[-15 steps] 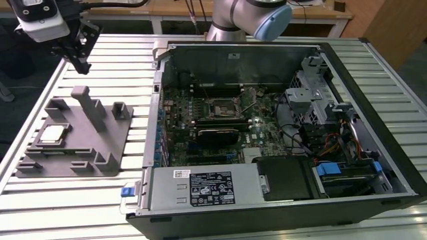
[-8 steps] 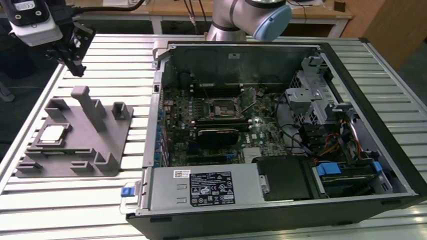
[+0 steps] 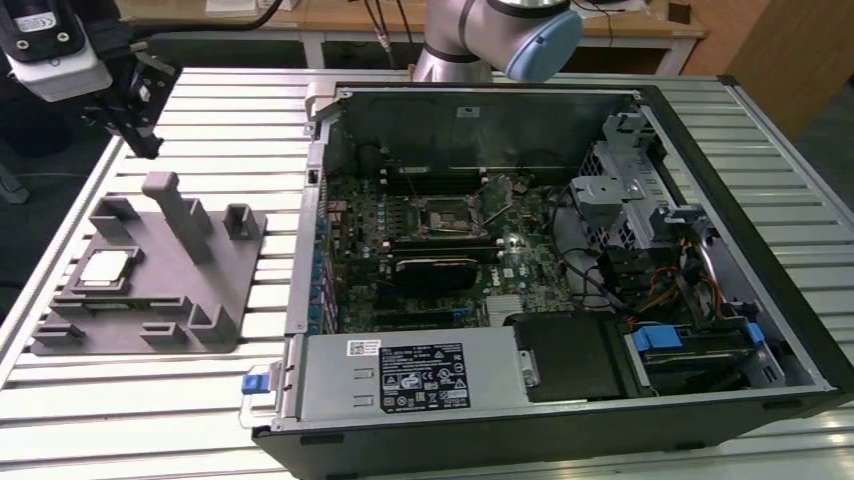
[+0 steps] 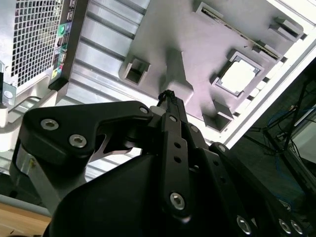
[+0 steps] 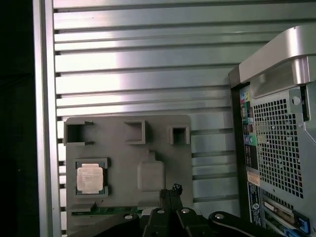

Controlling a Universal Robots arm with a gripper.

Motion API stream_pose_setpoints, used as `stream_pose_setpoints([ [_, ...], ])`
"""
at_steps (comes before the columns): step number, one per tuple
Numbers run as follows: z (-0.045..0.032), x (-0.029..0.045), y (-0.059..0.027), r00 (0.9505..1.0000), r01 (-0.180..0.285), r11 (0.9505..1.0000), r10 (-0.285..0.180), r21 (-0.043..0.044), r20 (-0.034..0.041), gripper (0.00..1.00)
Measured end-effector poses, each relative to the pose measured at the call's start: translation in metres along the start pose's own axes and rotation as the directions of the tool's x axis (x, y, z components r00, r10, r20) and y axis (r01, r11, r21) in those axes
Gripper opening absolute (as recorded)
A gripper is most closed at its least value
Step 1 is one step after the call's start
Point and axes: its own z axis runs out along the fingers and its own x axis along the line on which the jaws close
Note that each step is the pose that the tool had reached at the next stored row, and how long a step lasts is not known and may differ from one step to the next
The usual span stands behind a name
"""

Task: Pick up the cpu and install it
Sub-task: 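Reach for the cpu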

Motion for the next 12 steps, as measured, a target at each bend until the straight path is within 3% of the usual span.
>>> stream_pose_setpoints([
  [12, 0.0093, 0.0214, -0.0022, 1.0000, 0.000, 1.0000, 0.000, 0.0000, 0.0000, 0.11],
])
